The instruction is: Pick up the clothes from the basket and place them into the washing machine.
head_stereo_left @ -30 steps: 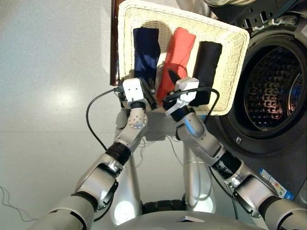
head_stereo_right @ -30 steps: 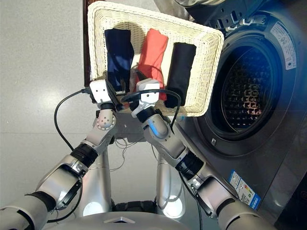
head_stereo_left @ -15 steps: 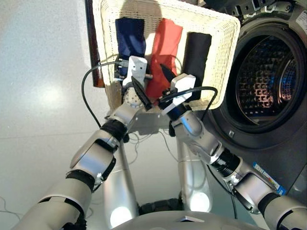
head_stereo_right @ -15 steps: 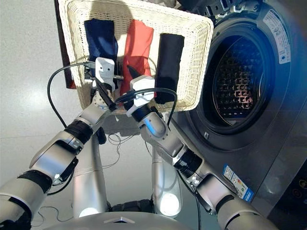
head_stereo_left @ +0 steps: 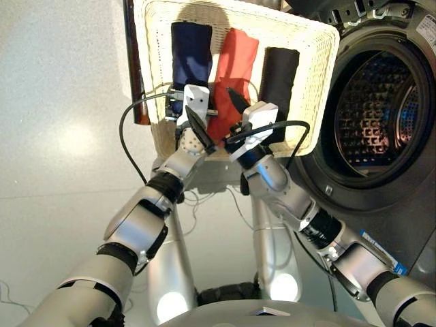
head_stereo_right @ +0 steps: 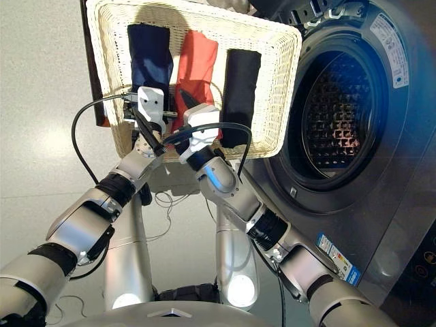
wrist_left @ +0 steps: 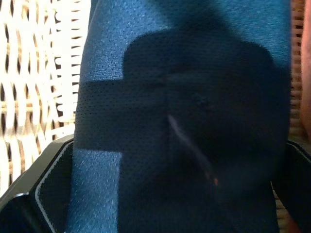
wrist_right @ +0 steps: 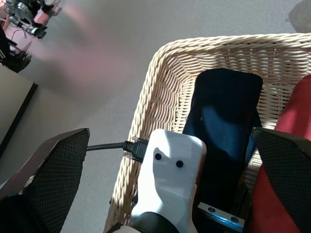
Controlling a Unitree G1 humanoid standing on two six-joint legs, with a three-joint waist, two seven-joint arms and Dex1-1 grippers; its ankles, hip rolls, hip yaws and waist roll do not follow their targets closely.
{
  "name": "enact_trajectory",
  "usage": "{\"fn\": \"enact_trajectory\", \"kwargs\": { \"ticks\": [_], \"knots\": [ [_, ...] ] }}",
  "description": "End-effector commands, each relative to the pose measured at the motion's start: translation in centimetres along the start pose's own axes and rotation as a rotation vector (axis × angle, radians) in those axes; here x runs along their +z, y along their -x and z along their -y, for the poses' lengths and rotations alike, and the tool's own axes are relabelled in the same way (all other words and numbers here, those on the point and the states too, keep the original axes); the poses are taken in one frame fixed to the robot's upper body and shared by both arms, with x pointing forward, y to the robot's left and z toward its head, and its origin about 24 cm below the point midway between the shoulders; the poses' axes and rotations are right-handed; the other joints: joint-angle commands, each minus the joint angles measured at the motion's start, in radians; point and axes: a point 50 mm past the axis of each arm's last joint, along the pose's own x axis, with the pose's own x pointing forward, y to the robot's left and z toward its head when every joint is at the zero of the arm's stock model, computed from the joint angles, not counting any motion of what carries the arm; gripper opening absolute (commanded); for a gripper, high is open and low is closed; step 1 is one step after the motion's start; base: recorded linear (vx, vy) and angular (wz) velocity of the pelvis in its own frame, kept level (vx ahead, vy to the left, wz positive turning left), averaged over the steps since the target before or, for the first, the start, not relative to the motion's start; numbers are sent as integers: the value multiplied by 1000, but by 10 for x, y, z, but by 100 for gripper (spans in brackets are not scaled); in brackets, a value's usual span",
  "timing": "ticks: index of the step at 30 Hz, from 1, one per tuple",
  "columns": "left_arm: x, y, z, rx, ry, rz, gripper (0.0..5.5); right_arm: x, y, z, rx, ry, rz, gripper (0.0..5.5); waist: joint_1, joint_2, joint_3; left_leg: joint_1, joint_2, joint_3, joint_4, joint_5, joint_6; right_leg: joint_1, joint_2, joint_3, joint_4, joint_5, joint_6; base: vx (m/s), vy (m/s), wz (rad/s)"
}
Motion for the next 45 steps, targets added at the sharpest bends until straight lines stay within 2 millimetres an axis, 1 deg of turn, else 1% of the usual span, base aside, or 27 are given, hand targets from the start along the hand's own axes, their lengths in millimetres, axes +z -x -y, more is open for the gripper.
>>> {"fn": "enact_trajectory", "kwargs": {
  "ticks": [1,5,7,9,10,15,20,21,22,23,25,26,29,31,34,37,38,41,42,45],
  "knots": [
    [21,-2,24,-50,96,33,0,27,1,-16,80,-55,140,550,-17,55,1,-8,10,-6,110,-144,-24,-43,-2,9,-24,6,19,0,0,0],
    [20,-1,26,-61,104,29,0,26,2,-14,70,-77,132,550,-15,59,1,-7,9,-7,109,-143,-25,-43,-3,8,-25,6,19,0,0,0],
    [17,0,26,-67,107,17,0,22,3,-14,72,-128,106,550,-13,62,1,2,8,-4,100,-142,-25,-38,-3,8,-29,8,18,0,0,0],
    [15,1,26,-69,106,13,0,21,3,-14,69,-133,106,550,-12,62,1,5,8,-2,99,-141,-26,-37,-2,9,-29,8,18,0,0,0],
    [10,3,25,-70,102,3,0,21,3,-13,78,-129,101,550,-10,63,1,16,9,1,91,-140,-26,-26,-2,8,-36,9,17,0,0,0],
    [-5,10,20,-61,117,-37,0,21,8,2,-3,-99,101,550,-9,65,1,71,4,13,60,-131,-27,24,-6,5,-62,16,21,0,0,0],
    [-12,20,12,-74,138,-10,0,25,17,21,-87,-63,104,550,-5,69,1,162,-6,22,6,-121,-25,106,-9,1,-103,24,24,0,0,0],
    [-12,24,9,-81,135,12,0,25,20,27,-110,-55,102,550,-2,70,1,181,-8,22,-6,-118,-25,129,-12,0,-117,28,25,0,0,0],
    [-12,24,9,-81,135,11,0,25,20,27,-110,-55,102,550,-1,70,1,183,-8,22,-8,-117,-25,131,-12,0,-118,28,25,-60,11,1],
    [-3,26,3,-86,127,78,0,33,20,38,-152,-27,129,550,1,72,1,189,-16,34,-42,-77,-18,138,-13,2,-156,72,24,-65,13,7],
    [1,31,-5,-92,116,131,0,29,23,47,-198,-74,113,550,6,67,1,228,-24,36,-67,-71,-17,176,-12,3,-187,81,28,-28,7,7],
    [4,34,-12,-95,92,174,0,32,24,50,-206,-76,121,550,11,63,1,249,-25,39,-83,-67,-17,198,-11,1,-203,83,29,0,0,0],
    [15,48,-22,-116,41,295,0,40,28,58,-217,-74,144,550,24,55,1,291,-27,42,-96,-67,-15,249,-9,0,-227,86,31,0,0,0],
    [22,59,-28,-143,-21,383,0,48,30,61,-204,-72,167,550,33,53,1,315,-25,39,-104,-67,-17,275,-12,-4,-239,82,30,0,0,0],
    [31,74,-34,-190,-96,489,0,59,28,59,-146,-98,192,550,43,54,1,340,-27,39,-115,-66,-20,304,-13,-9,-254,81,30,0,0,0],
    [47,87,-31,-260,-203,630,0,66,22,54,-72,-128,193,550,51,57,1,355,-27,36,-122,-65,-26,323,-15,-16,-259,77,31,0,0,0],
    [52,91,-31,-280,-213,663,0,68,21,51,-52,-150,194,550,54,59,1,356,-26,34,-120,-65,-27,326,-15,-17,-259,75,31,0,0,0],
    [55,95,-30,-302,-232,693,0,69,18,47,-19,-165,190,550,57,61,1,358,-25,32,-120,-64,-28,328,-16,-20,-258,72,31,0,0,0],
    [68,106,-21,-381,-289,801,0,74,12,39,65,-155,177,550,60,65,1,359,-21,29,-116,-64,-30,329,-16,-23,-250,66,30,0,0,0],
    [72,111,-14,-427,-323,853,0,80,6,32,122,-144,190,550,62,70,1,357,-16,31,-113,-65,-32,325,-17,-26,-245,61,29,0,0,0]
  ]
}}
